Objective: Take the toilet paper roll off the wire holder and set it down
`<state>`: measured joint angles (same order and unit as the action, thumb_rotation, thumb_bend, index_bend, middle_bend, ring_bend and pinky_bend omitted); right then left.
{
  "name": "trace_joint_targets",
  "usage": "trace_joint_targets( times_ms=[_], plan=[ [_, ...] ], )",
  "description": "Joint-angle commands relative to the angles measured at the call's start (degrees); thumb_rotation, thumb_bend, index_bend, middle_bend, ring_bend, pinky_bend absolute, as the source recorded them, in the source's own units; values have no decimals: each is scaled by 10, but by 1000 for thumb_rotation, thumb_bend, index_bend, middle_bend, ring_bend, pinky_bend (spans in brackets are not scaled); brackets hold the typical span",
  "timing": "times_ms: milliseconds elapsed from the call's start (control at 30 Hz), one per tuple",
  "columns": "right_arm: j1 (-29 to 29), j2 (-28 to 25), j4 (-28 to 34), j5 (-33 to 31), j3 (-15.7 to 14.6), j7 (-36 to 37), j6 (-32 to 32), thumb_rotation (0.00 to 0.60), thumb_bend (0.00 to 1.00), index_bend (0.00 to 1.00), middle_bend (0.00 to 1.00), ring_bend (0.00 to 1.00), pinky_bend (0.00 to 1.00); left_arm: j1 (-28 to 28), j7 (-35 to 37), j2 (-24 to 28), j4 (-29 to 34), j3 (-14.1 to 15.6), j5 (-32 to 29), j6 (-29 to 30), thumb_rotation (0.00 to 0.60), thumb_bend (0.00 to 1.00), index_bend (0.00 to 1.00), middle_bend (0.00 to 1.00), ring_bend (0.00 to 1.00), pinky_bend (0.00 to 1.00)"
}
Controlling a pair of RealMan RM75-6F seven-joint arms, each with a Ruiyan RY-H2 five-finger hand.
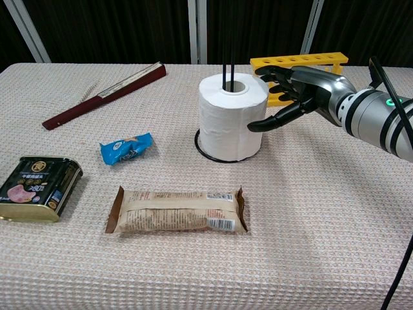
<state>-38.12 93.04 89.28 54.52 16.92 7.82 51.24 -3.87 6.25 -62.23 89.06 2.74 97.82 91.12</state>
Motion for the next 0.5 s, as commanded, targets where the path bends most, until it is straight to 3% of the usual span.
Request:
trace_joint_targets(
  times_ms=[33,500],
  plan=[
    [-2,7,-8,-2,1,-1,1,600,0,0,0,0,0,0,1,0,0,0,-1,0,600,113,114,55,57,217],
    [-15,40,-35,-14,12,-7,-2,600,0,0,0,0,0,2,6,2,-1,0,-1,4,600,113,114,55,57,217]
  ],
)
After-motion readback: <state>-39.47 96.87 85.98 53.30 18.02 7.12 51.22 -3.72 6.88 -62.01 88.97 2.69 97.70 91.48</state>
